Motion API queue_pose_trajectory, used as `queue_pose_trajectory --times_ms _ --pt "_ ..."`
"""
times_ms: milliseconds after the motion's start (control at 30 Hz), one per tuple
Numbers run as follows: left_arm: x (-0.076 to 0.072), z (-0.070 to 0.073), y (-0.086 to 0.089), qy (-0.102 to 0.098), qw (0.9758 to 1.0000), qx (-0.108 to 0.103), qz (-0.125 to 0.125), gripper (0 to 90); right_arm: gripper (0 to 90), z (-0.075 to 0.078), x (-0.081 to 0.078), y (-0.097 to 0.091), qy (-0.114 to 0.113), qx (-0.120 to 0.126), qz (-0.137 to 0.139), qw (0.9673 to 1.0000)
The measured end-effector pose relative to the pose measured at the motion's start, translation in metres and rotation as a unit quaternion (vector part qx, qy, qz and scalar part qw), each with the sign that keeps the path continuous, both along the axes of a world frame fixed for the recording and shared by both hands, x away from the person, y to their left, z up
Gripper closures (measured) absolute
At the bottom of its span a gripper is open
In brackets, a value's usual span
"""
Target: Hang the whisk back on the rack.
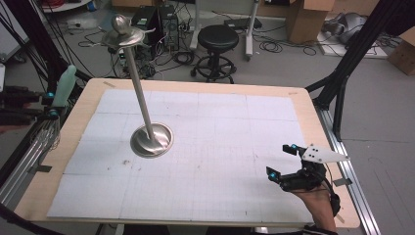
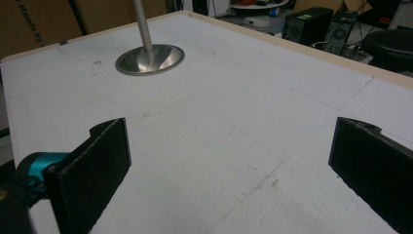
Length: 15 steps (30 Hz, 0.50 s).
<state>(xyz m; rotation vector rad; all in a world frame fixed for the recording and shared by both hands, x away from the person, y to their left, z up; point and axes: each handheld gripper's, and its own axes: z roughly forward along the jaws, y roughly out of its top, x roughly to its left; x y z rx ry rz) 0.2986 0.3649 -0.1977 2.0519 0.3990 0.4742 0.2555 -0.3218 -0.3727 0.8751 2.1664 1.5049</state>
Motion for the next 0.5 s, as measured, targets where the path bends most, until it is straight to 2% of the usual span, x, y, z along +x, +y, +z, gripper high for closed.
queue_pose_trajectory --times_ms 267,500 --pt "0.011 0.013 -0.006 -0.006 0.9999 -0.011 0.011 69.2 0.6 0.0 0.0 0.0 0.0 0.001 0.0 1.0" --pt "0.019 0.021 -0.01 -0.01 0.9997 -0.013 0.02 69.2 0.6 0.0 -0.001 -0.002 0.0 0.003 0.0 1.0"
